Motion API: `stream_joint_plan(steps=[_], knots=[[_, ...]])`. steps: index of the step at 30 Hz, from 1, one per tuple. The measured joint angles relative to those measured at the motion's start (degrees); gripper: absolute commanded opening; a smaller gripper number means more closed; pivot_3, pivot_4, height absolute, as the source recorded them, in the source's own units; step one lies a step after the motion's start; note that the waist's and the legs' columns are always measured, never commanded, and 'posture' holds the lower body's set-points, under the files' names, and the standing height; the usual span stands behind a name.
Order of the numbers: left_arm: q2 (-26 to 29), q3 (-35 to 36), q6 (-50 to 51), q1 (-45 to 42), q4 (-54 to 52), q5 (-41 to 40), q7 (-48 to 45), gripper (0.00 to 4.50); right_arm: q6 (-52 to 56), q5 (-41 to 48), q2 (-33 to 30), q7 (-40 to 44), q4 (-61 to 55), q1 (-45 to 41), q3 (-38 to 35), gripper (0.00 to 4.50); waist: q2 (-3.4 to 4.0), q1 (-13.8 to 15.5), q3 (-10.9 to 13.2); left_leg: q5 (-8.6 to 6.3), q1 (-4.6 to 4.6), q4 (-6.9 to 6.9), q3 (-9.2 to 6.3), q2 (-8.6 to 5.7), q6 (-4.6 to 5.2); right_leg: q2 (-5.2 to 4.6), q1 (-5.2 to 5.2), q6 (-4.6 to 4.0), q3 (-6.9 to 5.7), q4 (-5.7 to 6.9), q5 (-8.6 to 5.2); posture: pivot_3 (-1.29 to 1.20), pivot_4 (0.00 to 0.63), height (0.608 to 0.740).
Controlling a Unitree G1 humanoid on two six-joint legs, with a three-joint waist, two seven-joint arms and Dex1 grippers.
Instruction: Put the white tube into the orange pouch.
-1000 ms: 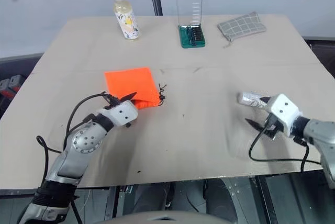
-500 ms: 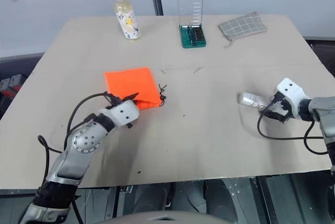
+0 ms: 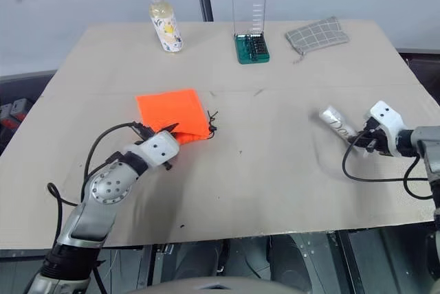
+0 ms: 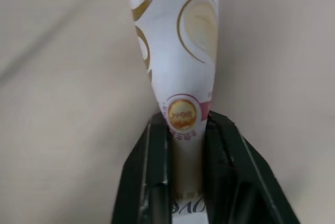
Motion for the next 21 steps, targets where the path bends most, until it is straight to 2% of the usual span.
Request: stream_joint_plan(steps=[4, 7, 10, 17, 21], knots=[[-3.61, 0.11, 4.96, -1.98, -1.8, -5.23, -2.2, 0.0, 8.0, 4.91, 1.81, 1.16, -15.61, 4.07, 0.6, 0.88, 0.04, -0.34, 0.02, 0.0, -0.02, 0.0, -0.15, 0.01, 0.0, 0.01, -0.04, 0.01, 0.02, 0.05, 0.0, 0.0, 0.15, 0.74], [-6.19, -0.02, 8.51, -4.77, -2.45, -7.64, -2.55, 0.0, 17.43, 9.29, 5.3, -1.4, -28.86, 4.03, 2.0, 0.88, 0.07, -0.53, 0.03, 0.0, -0.04, 0.02, -0.26, -0.01, 0.0, 0.03, -0.05, 0.02, -0.01, 0.07, 0.0, 0.0, 0.15, 0.74], [-8.58, -1.37, 11.64, -6.45, -3.64, -9.76, -2.91, 0.0, 28.93, 12.72, 9.07, -5.27, -40.01, 1.88, 7.72, 0.88, 0.06, -0.51, 0.03, 0.0, -0.1, 0.02, -0.32, -0.05, 0.0, 0.01, -0.06, 0.02, -0.06, 0.03, 0.0, 0.0, 0.15, 0.74], [-9.96, -3.04, 16.75, -7.67, -7.42, -13.67, -5.13, 0.0, 39.15, 12.89, 17.24, -12.71, -41.41, -5.64, 16.52, 0.88, 0.05, -0.44, 0.04, 0.01, -0.15, 0.03, -0.4, -0.2, -0.02, -0.06, -0.11, 0.01, -0.09, 0.01, 0.0, 0.0, 0.15, 0.74], [-10.16, -3.48, 20.38, -7.54, -11.67, -17.34, -6.87, 0.0, 40.38, 12.03, 19.9, -14.94, -38.98, -10.23, 20.77, 0.88, 0.05, -0.5, 0.03, 0.01, -0.2, 0.02, -0.49, -0.21, -0.02, -0.05, -0.15, 0.01, -0.17, 0.02, 0.0, 0.0, 0.15, 0.74]])
